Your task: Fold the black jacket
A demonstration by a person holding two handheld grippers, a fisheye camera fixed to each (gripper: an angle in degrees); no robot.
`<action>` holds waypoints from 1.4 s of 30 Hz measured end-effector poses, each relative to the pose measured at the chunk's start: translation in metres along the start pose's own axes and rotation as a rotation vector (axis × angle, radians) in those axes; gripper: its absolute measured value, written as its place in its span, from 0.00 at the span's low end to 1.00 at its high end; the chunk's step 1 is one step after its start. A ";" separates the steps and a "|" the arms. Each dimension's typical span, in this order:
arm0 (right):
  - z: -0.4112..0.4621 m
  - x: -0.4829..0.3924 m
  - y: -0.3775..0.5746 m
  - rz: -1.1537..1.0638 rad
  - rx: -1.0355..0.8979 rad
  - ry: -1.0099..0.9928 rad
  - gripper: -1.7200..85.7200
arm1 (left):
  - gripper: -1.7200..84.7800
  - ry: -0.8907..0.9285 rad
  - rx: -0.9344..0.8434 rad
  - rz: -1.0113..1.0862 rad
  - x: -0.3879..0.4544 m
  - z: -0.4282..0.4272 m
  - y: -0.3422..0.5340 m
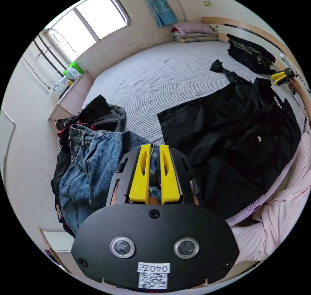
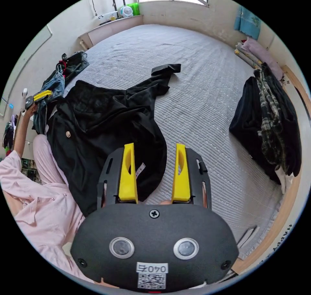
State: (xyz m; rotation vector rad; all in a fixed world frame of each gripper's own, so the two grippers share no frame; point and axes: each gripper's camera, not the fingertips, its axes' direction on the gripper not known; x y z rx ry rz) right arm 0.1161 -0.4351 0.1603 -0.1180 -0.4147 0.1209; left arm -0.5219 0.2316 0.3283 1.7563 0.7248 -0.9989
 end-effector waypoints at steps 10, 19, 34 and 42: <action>0.045 0.083 0.007 0.163 -0.149 -0.252 0.20 | 0.07 0.558 0.305 0.390 0.189 -0.003 -0.130; -0.014 0.040 0.060 -0.104 0.203 -0.169 0.01 | 0.09 0.808 -0.090 0.577 0.376 0.131 -0.276; 0.040 0.108 -0.003 0.097 0.148 0.204 0.01 | 0.01 0.326 0.457 1.005 0.489 0.050 -0.176; 0.005 0.131 0.082 0.119 0.067 -0.009 0.02 | 0.01 0.315 0.436 0.851 0.512 0.077 -0.083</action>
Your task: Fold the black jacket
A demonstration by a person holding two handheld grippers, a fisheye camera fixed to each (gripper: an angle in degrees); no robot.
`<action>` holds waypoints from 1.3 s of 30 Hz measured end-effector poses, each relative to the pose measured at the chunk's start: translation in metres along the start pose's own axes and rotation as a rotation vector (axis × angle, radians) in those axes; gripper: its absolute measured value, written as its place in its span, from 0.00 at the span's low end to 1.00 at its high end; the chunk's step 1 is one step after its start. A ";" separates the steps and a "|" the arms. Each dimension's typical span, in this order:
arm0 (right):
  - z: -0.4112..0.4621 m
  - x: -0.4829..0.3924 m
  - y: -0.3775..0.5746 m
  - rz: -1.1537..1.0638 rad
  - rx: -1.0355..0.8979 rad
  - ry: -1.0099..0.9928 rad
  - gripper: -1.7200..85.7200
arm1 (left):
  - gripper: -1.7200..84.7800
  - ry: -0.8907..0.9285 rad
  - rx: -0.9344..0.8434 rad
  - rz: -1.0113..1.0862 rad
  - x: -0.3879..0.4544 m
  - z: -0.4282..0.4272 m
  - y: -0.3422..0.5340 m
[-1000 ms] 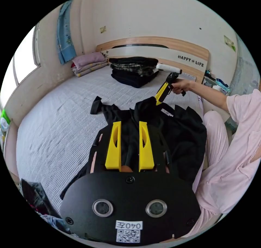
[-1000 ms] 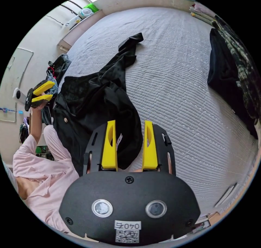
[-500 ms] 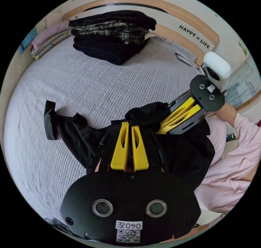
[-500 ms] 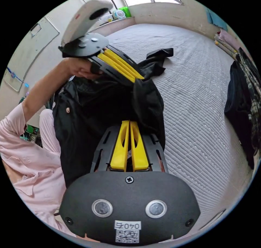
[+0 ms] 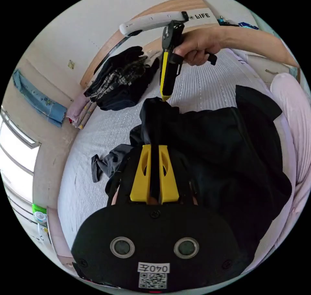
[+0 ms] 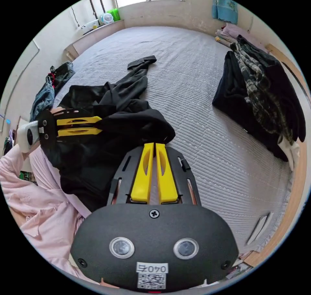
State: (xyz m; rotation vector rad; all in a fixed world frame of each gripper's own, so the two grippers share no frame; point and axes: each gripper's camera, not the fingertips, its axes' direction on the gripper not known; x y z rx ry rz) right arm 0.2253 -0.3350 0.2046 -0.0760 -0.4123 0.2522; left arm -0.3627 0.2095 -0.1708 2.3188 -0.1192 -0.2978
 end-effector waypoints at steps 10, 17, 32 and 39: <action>0.014 -0.068 0.007 -0.184 -0.056 -0.287 0.13 | 0.00 0.119 0.051 -0.210 -0.042 -0.021 0.014; 0.028 -0.064 0.077 -0.130 -0.313 -0.047 0.01 | 0.01 0.203 -0.300 -0.447 -0.075 0.135 0.003; -0.068 -0.032 0.067 -0.064 0.075 0.014 0.07 | 0.00 0.134 0.041 -0.257 -0.041 0.081 -0.046; 0.004 -0.077 -0.017 -0.319 -0.069 0.181 0.09 | 0.01 0.046 -0.015 -0.310 -0.036 0.090 -0.051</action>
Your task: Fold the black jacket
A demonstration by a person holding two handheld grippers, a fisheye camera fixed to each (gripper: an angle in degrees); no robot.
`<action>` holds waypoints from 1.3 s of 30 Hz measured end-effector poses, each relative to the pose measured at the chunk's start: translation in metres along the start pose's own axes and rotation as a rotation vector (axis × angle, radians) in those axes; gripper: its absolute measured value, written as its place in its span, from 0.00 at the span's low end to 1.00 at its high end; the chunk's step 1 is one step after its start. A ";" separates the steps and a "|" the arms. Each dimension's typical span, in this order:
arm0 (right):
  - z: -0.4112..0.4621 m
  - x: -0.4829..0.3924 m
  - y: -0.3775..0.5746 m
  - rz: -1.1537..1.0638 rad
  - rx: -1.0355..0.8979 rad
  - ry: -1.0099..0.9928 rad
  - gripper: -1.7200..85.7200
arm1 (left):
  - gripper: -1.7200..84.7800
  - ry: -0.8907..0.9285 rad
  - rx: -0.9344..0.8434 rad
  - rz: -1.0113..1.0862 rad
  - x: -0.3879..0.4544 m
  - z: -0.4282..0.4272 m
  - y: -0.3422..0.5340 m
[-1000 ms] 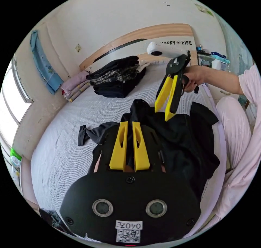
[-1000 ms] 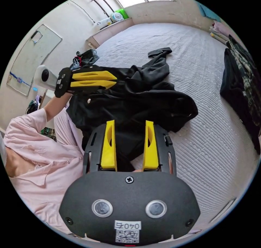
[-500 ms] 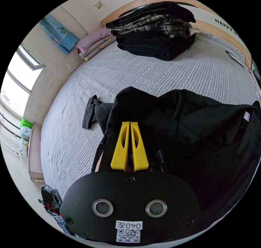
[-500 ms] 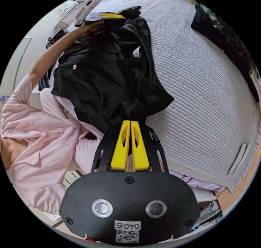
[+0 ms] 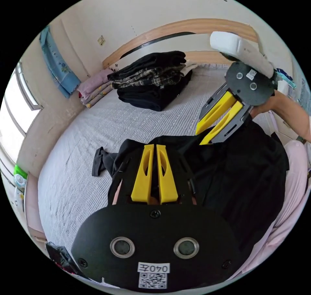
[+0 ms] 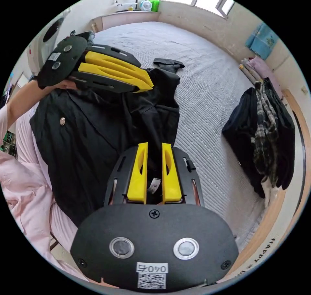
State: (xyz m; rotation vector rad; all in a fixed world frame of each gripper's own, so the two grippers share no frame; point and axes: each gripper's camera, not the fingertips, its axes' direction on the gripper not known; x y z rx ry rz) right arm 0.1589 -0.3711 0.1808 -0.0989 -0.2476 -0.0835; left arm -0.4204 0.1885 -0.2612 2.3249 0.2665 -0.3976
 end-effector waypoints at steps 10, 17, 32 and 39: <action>0.008 0.111 0.051 0.367 0.003 0.057 0.02 | 0.01 -0.014 -0.057 0.055 0.005 0.019 0.015; -0.003 0.162 0.121 0.613 0.070 -0.124 0.08 | 0.01 -0.047 -0.059 0.085 0.011 0.032 0.005; 0.017 0.137 0.156 0.449 0.112 -0.185 0.01 | 0.03 0.540 -0.396 -0.143 -0.068 0.162 -0.141; 0.031 0.177 0.168 0.480 0.255 -0.353 0.01 | 0.01 0.367 0.026 0.283 0.003 0.034 -0.128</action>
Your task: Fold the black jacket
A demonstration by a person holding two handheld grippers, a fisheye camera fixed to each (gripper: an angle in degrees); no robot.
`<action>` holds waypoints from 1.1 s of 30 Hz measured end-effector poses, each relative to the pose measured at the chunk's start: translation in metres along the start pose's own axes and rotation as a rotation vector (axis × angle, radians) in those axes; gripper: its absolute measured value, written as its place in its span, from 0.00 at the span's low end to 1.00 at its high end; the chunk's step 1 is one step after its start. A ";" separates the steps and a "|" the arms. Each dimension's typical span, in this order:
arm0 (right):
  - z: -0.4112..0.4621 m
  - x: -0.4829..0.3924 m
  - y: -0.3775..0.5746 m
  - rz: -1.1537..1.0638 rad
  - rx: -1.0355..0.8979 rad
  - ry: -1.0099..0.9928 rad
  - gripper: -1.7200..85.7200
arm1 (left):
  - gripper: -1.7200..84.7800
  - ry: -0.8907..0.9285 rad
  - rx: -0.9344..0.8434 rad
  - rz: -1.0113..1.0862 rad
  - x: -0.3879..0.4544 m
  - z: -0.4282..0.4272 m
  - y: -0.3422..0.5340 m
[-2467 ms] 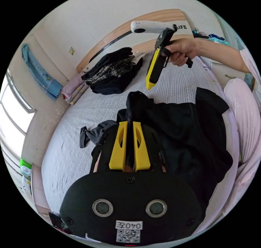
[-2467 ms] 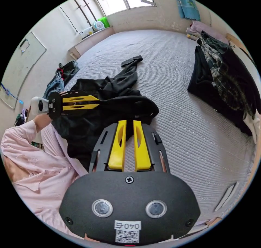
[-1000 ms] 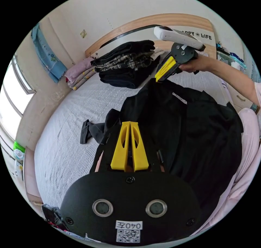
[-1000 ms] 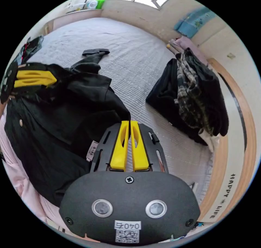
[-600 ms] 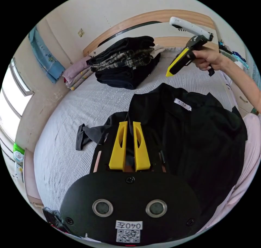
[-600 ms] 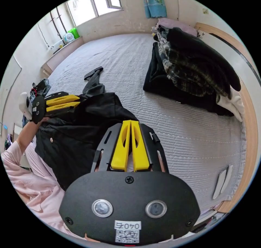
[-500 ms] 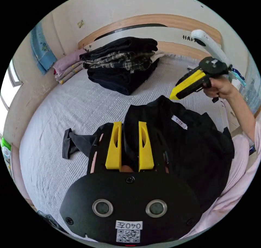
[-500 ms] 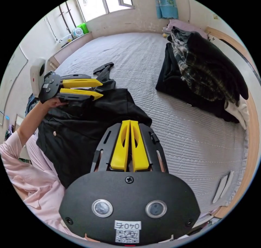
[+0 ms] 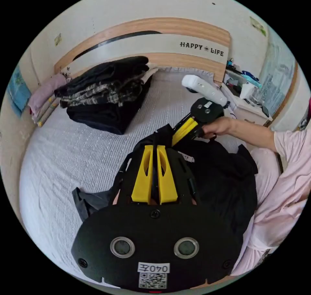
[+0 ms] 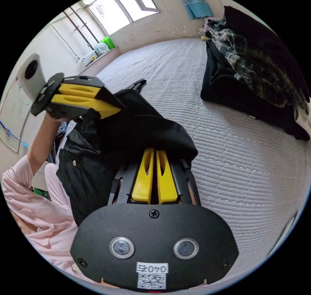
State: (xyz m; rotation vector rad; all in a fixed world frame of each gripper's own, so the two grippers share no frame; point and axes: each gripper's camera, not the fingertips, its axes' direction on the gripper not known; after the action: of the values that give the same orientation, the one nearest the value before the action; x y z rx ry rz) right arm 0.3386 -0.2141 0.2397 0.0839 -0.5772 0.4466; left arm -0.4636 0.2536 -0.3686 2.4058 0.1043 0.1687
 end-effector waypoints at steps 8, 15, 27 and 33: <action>-0.011 0.059 0.005 0.192 -0.096 -0.041 0.01 | 0.01 -0.606 -0.122 0.354 0.130 0.065 0.030; -0.084 0.065 0.034 0.162 0.015 -0.036 0.02 | 0.01 -0.897 -0.200 0.609 0.213 0.095 0.053; -0.069 0.056 0.026 0.101 -0.055 0.015 0.13 | 0.08 -0.389 -0.217 -0.416 -0.023 -0.051 0.061; -0.079 0.073 0.033 0.138 -0.016 -0.024 0.13 | 0.14 0.101 -0.397 -0.819 -0.173 0.001 0.102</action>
State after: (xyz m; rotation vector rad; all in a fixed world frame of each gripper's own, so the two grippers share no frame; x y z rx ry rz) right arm 0.4193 -0.1402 0.2120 0.0340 -0.6124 0.5753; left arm -0.6319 0.1560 -0.3177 1.7924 0.9808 -0.0692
